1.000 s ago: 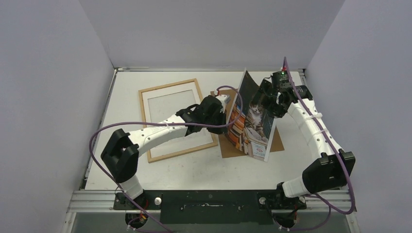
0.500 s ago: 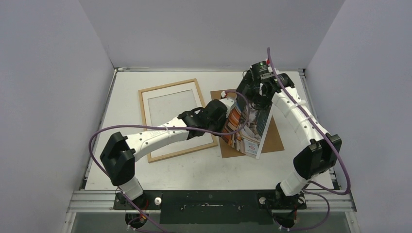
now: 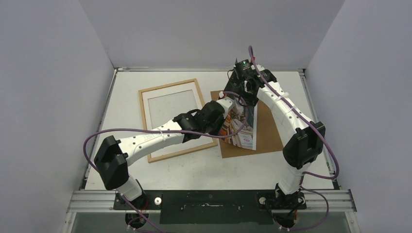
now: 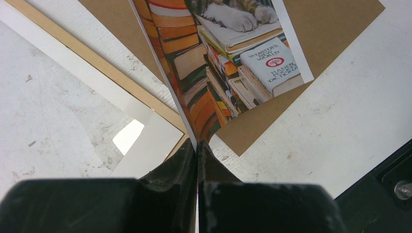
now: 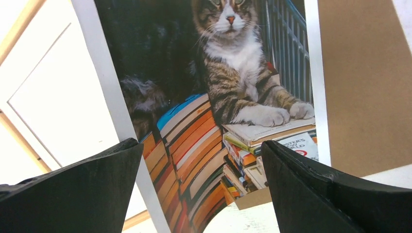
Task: Put the photo into the frame
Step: Pick up the photo at the center of the board, then turn over the photo from the photo frame.
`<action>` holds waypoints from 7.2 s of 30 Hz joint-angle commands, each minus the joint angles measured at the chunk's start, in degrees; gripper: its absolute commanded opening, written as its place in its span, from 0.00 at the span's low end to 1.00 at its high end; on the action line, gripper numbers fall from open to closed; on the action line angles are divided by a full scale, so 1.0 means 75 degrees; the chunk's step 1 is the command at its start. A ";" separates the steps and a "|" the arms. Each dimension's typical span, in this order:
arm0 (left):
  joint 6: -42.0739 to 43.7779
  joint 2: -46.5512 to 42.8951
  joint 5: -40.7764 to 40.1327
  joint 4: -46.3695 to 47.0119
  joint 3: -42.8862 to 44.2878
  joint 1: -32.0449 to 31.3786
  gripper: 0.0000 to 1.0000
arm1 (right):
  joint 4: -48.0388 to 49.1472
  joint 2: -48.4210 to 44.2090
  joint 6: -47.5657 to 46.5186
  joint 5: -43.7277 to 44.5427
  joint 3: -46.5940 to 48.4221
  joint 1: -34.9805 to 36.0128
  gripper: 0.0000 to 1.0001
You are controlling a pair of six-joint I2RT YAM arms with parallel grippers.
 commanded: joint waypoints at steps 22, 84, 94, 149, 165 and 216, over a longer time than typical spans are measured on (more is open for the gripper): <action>-0.0143 0.0038 0.0153 0.0471 0.0191 -0.0027 0.00 | 0.2067 -0.0665 -0.0216 -0.1110 -0.0665 0.0099 0.98; -0.1405 -0.2053 0.0405 -0.1693 0.0182 0.5874 0.89 | 0.0248 0.1586 -0.2225 -0.5651 0.4391 0.0512 0.00; -0.1989 -0.0454 0.1678 -0.1339 -0.0283 0.8456 0.78 | 0.2734 0.2708 -0.0749 -0.7531 0.4328 0.0843 0.00; -0.2100 0.3053 0.2909 -0.0307 0.0386 0.9102 0.42 | 0.5841 0.4408 -0.0127 -0.8904 0.2731 0.0350 0.01; -0.1919 0.3421 0.2670 -0.0771 0.0615 0.9102 0.30 | 0.9675 0.3870 0.2639 -0.9375 0.1819 0.0571 0.00; -0.1916 0.2152 0.2765 -0.0972 0.0762 0.9362 0.73 | 0.4684 0.5636 -0.2924 -0.7580 0.2662 0.0540 0.09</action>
